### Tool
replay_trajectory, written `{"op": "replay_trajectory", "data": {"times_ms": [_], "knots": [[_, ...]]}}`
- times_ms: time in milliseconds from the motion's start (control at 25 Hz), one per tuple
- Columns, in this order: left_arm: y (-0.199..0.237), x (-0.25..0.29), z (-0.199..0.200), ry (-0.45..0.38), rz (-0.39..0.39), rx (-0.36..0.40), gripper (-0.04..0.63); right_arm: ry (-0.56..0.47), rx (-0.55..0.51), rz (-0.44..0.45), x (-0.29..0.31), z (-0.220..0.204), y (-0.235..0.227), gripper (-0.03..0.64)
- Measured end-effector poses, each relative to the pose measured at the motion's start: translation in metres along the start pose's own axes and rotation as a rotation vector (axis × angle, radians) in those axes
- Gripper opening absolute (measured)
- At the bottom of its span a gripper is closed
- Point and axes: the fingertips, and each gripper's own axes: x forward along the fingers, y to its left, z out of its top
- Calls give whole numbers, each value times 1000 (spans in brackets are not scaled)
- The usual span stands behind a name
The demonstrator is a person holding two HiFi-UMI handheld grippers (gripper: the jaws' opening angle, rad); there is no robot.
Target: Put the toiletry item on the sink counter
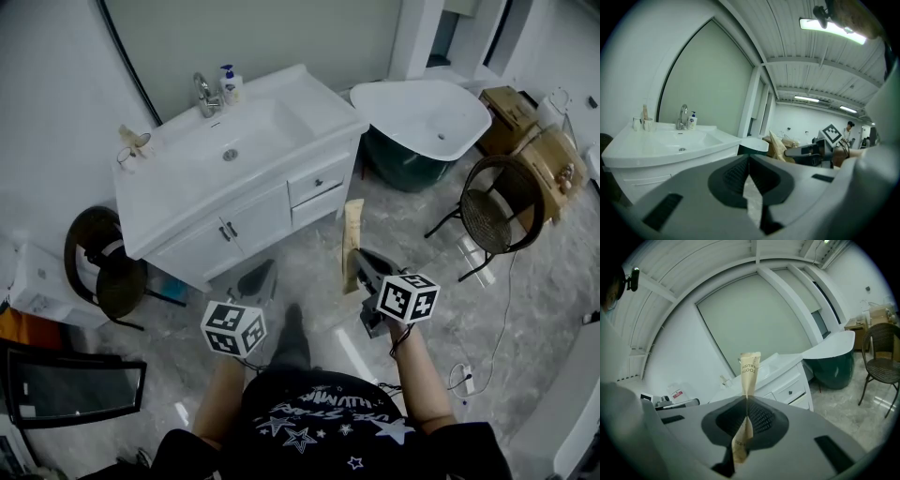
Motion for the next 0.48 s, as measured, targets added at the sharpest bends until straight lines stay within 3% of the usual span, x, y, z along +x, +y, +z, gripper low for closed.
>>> {"op": "replay_trajectory", "data": {"times_ms": [480], "knots": [[82, 105, 31, 72, -63, -10, 20, 24, 63, -84, 101, 48, -55, 21]]}}
